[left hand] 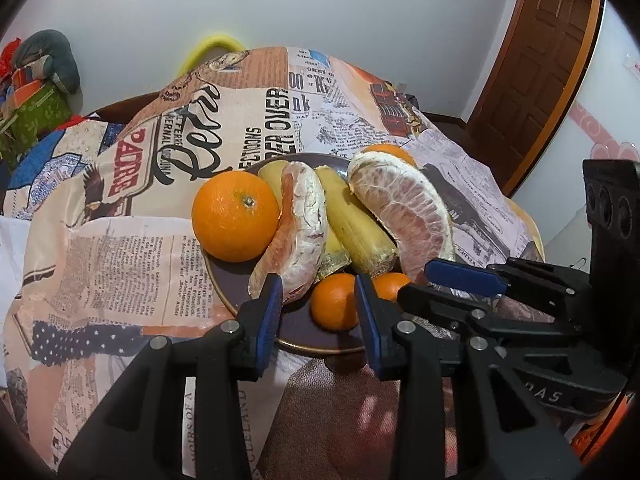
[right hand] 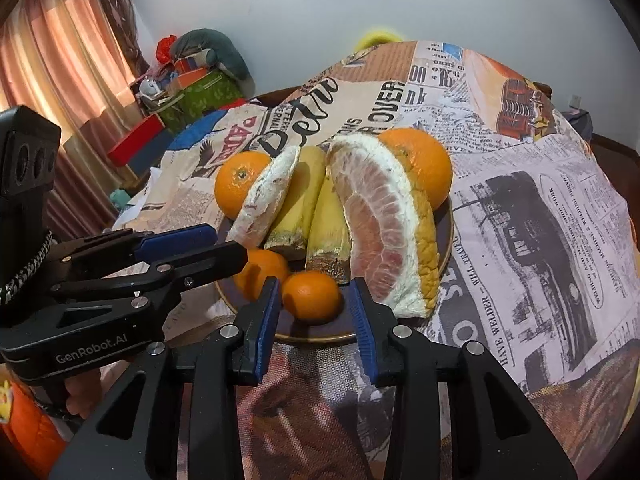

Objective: Organize fruits
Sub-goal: 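Place both small mandarins on the plate beside the pomelo segments, then move both tools back toward the dark red grapes on the cloth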

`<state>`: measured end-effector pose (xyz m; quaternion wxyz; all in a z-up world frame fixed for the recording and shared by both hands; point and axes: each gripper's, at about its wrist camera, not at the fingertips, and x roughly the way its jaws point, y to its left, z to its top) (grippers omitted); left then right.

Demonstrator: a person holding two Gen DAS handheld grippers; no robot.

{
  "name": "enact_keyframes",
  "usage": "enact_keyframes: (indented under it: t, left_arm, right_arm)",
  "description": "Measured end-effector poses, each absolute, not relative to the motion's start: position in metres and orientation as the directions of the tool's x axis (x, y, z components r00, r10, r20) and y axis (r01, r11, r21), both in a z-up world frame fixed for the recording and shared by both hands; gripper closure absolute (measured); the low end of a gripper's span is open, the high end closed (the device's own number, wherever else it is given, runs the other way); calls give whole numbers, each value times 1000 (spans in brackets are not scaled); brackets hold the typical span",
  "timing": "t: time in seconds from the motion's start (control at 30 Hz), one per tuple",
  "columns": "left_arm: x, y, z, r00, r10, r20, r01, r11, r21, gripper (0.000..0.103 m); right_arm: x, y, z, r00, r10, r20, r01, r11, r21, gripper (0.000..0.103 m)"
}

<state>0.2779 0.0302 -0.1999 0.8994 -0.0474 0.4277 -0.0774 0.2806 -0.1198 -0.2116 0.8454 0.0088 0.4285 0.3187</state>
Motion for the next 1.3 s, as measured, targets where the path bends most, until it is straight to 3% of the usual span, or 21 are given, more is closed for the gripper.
enact_keyframes:
  t: [0.7, 1.3]
  left_arm:
    - [196, 58, -141, 699, -78, -711, 17, 996, -92, 63]
    - [156, 86, -208, 552, -68, -831, -81, 988, -134, 61]
  right_arm:
    - [224, -134, -154, 530, 529, -663, -548, 810, 208, 70]
    - [190, -141, -174, 502, 495, -710, -526, 826, 204, 69]
